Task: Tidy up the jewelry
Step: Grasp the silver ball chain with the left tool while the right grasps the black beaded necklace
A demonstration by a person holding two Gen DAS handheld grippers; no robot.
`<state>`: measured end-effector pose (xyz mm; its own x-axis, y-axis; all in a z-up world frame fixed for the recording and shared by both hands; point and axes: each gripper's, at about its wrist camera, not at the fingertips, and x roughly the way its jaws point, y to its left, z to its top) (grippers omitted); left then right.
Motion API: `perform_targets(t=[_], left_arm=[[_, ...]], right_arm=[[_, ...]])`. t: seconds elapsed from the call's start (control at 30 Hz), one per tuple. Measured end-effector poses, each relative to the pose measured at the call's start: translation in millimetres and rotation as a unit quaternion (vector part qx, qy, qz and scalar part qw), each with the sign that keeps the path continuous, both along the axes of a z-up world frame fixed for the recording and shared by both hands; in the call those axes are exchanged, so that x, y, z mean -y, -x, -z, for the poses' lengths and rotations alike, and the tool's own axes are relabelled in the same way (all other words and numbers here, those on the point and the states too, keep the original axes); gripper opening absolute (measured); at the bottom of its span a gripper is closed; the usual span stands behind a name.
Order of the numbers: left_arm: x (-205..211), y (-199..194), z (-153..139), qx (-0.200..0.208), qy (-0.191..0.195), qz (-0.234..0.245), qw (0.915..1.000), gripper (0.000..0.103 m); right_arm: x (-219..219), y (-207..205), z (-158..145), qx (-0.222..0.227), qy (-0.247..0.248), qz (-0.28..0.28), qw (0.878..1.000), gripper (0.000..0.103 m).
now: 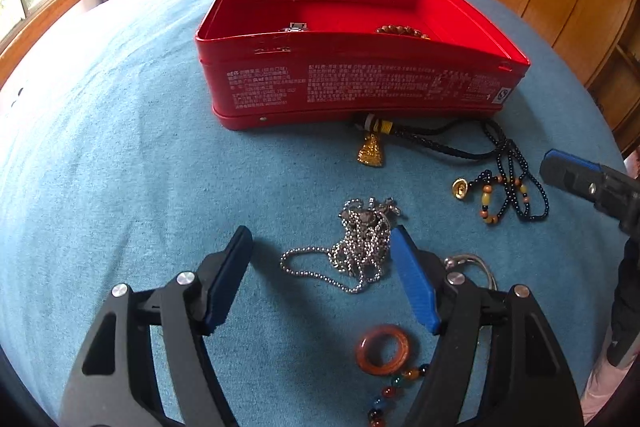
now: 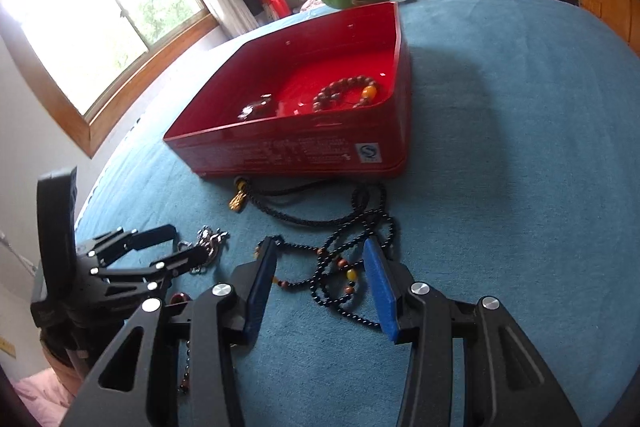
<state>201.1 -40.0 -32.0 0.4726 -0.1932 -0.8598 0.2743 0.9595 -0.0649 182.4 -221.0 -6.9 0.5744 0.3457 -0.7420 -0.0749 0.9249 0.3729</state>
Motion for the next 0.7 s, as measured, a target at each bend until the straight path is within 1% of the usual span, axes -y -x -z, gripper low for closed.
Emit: perform_targets(t=[0.2, 0.43, 0.57, 0.7], left_arm=[[3.7, -2.9, 1.7, 0.005, -0.005, 0.005, 1.0000, 0.070], [8.8, 0.6, 4.9, 0.012, -0.015, 0.013, 0.9997, 0.067], [11.8, 0.6, 4.2, 0.011, -0.007, 0.018, 0.9997, 0.065], [15.6, 2.9, 5.4, 0.015, -0.019, 0.019, 0.9995, 0.064]], right_arm=[[4.2, -0.3, 1.2, 0.000, -0.005, 0.007, 1.000, 0.047], [3.7, -0.4, 1.9, 0.002, -0.007, 0.009, 1.000, 0.048], [6.2, -0.4, 1.7, 0.002, -0.012, 0.013, 1.000, 0.048], [3.2, -1.1, 1.6, 0.001, -0.010, 0.010, 1.000, 0.048]])
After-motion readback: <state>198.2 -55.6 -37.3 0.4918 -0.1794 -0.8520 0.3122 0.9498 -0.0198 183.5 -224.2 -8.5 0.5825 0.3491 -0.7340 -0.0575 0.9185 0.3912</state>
